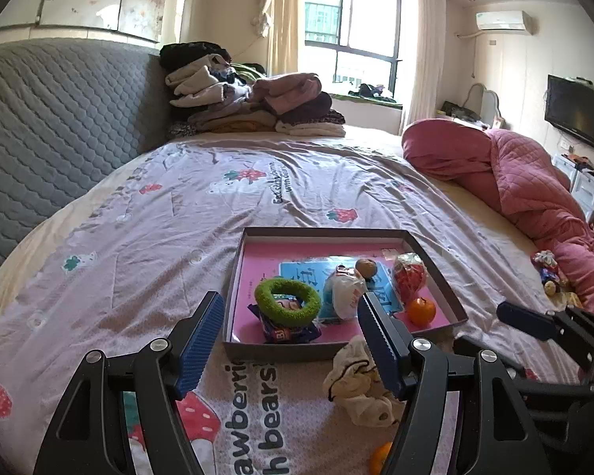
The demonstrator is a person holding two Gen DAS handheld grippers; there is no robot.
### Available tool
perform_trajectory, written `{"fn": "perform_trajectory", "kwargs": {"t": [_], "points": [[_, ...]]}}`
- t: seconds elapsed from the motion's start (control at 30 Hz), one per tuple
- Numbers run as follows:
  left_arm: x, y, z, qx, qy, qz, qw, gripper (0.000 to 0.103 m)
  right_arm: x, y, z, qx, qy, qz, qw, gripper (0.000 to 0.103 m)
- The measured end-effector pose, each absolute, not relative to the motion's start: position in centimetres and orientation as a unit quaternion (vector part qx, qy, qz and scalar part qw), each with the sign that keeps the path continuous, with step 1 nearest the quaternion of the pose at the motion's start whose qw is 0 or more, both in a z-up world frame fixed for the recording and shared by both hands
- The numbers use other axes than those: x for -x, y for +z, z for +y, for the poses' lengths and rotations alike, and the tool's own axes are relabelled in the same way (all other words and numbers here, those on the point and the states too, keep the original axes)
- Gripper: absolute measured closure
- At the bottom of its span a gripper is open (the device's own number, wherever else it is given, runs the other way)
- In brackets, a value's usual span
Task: Organize objects
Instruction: 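Withdraw both tools from the tray toward the white cloth bag and orange, then move the left tool to the white drawstring bag while the right tool approaches the orange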
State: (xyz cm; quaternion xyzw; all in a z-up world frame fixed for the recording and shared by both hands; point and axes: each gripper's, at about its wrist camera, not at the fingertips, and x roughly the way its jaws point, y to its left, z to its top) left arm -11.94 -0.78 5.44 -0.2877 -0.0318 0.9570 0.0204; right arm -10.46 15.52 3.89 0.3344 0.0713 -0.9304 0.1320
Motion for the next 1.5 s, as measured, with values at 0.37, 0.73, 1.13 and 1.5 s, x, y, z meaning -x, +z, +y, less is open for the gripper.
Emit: {"fn": "perform_trajectory", "kwargs": {"t": [0.37,0.73,1.13,1.5], "points": [[10.2,5.6,-0.1,0.292,0.956,-0.029,0.031,0.032,7.9,3.9,15.5,-0.333,-0.93,0.068,0.138,0.049],[8.8,5.7,-0.3,0.298,0.953,-0.033,0.04,0.032,6.3,4.0,15.8,-0.331,-0.931,0.067,0.137,0.046],[7.6,5.2,0.2,0.307,0.95,-0.021,0.045,0.032,4.8,2.8,15.6,-0.338,-0.928,0.072,0.141,0.045],[7.3,4.7,0.5,0.315,0.948,-0.015,0.044,0.032,3.9,1.4,15.3,-0.346,-0.925,0.067,0.141,0.041]]}}
